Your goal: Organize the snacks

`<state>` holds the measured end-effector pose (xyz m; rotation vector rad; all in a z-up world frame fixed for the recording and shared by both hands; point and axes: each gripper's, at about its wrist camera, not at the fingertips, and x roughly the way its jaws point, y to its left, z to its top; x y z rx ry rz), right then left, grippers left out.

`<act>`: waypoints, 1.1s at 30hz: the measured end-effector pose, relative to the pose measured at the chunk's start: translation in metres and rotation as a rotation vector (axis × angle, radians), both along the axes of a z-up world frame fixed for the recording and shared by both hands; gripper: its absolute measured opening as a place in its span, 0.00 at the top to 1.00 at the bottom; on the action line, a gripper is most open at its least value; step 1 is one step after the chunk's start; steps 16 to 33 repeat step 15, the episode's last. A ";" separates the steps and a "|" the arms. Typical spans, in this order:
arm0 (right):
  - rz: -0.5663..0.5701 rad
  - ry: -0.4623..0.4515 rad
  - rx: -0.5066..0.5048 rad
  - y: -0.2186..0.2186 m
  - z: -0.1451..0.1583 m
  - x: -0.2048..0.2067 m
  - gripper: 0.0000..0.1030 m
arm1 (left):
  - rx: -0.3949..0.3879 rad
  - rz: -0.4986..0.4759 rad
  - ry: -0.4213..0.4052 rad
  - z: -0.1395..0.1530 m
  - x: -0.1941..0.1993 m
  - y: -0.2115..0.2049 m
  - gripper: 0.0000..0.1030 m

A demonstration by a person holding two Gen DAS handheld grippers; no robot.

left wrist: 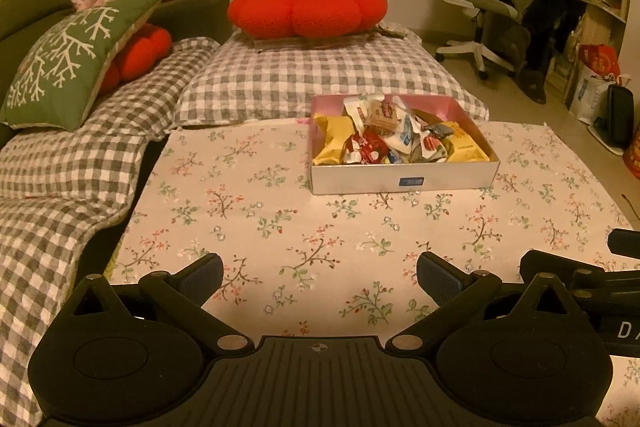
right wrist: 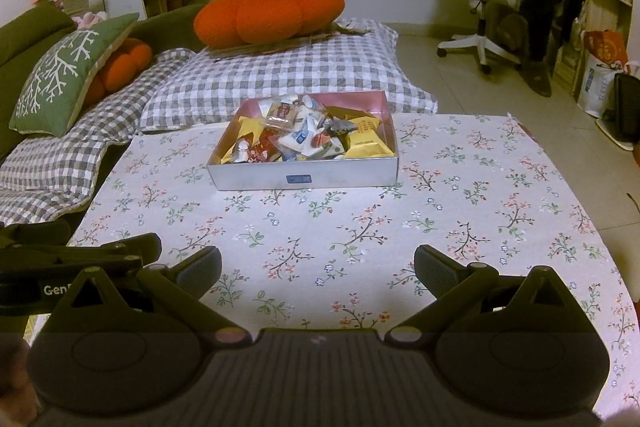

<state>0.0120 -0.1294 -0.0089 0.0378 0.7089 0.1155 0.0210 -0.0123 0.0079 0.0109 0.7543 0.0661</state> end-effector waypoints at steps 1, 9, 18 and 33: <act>0.001 0.001 0.001 0.000 0.000 0.000 0.00 | 0.000 0.000 0.000 0.000 0.000 0.000 0.00; -0.003 0.006 0.001 0.001 -0.001 0.000 0.00 | 0.002 0.002 0.006 -0.002 0.000 0.001 0.00; -0.004 0.006 0.001 0.001 -0.001 0.000 0.00 | 0.004 0.003 0.009 -0.002 0.000 0.001 0.00; -0.004 0.006 0.001 0.001 -0.001 0.000 0.00 | 0.004 0.003 0.009 -0.002 0.000 0.001 0.00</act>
